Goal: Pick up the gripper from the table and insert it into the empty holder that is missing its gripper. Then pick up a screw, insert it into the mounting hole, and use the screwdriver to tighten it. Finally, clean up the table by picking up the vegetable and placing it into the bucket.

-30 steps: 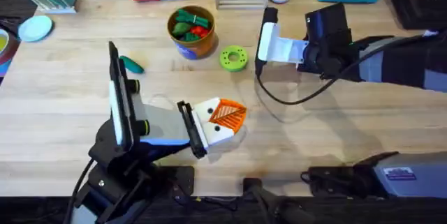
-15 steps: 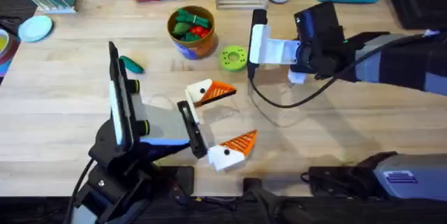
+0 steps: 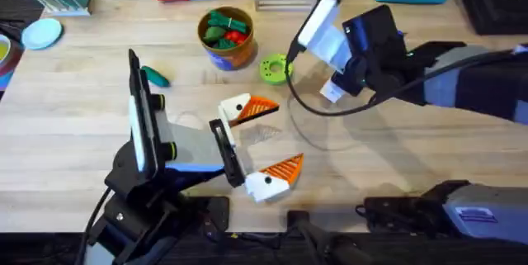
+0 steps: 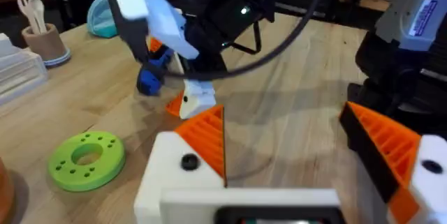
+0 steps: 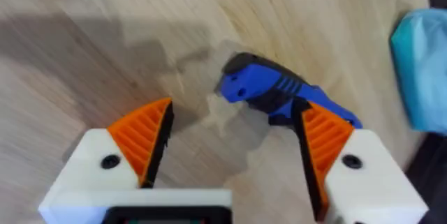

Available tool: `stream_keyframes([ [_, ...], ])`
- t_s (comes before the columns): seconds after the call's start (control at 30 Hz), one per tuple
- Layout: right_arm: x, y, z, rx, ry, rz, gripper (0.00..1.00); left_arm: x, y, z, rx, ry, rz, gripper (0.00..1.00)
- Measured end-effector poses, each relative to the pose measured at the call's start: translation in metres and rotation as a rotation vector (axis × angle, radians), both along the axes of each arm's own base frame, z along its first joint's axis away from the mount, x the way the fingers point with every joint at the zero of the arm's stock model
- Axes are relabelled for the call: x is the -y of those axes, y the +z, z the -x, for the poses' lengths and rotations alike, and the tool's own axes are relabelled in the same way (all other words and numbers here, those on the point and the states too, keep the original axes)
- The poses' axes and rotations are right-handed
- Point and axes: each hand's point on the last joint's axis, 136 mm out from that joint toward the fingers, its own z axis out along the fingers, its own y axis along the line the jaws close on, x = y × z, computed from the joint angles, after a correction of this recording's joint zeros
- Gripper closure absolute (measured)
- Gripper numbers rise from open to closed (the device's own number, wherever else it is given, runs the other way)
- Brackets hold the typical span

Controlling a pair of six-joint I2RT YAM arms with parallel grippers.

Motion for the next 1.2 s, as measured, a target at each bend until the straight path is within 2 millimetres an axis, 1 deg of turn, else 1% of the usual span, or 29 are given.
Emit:
stream_keyframes([
  [0.03,-0.005,0.013,0.004,0.016,-0.084,-0.127,0.01,-0.002,0.003,-0.004,0.012,0.025,0.006,0.008],
  [0.17,-0.019,0.038,0.009,0.042,-0.117,-0.297,0.011,-0.009,0.031,-0.018,0.103,0.117,0.076,0.009],
  [0.27,-0.028,0.057,0.012,0.065,-0.11,-0.395,0.009,-0.023,0.04,-0.034,0.077,0.248,0.075,0.01],
  [0.33,-0.031,0.064,0.013,0.074,-0.109,-0.433,0.009,-0.035,0.048,-0.042,0.027,0.341,0.05,0.01],
  [0.43,-0.034,0.069,0.014,0.076,-0.117,-0.471,0.01,-0.056,0.062,-0.048,-0.088,0.474,-0.009,0.01],
  [0.53,-0.036,0.07,0.015,0.071,-0.137,-0.502,0.01,-0.078,0.073,-0.05,-0.206,0.593,-0.108,0.01],
  [0.6,-0.037,0.07,0.015,0.064,-0.153,-0.523,0.01,-0.092,0.08,-0.05,-0.282,0.667,-0.199,0.01],
  [0.73,-0.039,0.07,0.016,0.053,-0.181,-0.561,0.01,-0.114,0.095,-0.05,-0.398,0.774,-0.38,0.011],
  [0.8,-0.041,0.07,0.017,0.042,-0.179,-0.58,0.01,-0.116,0.108,-0.057,-0.413,0.8,-0.419,0.01],
  [0.9,-0.045,0.07,0.019,0.026,-0.171,-0.601,0.01,-0.109,0.125,-0.075,-0.417,0.814,-0.444,0.009],
  [0.97,-0.047,0.069,0.02,0.021,-0.169,-0.609,0.01,-0.104,0.124,-0.082,-0.433,0.81,-0.465,0.008],
  [1.07,-0.048,0.069,0.02,0.013,-0.177,-0.623,0.01,-0.101,0.111,-0.089,-0.472,0.811,-0.517,0.01],
  [1.13,-0.048,0.068,0.022,-0.002,-0.196,-0.639,0.01,-0.104,0.106,-0.094,-0.509,0.851,-0.517,0.01],
  [1.2,-0.05,0.065,0.029,-0.039,-0.209,-0.658,0.01,-0.113,0.102,-0.101,-0.557,0.92,-0.496,0.01],
])
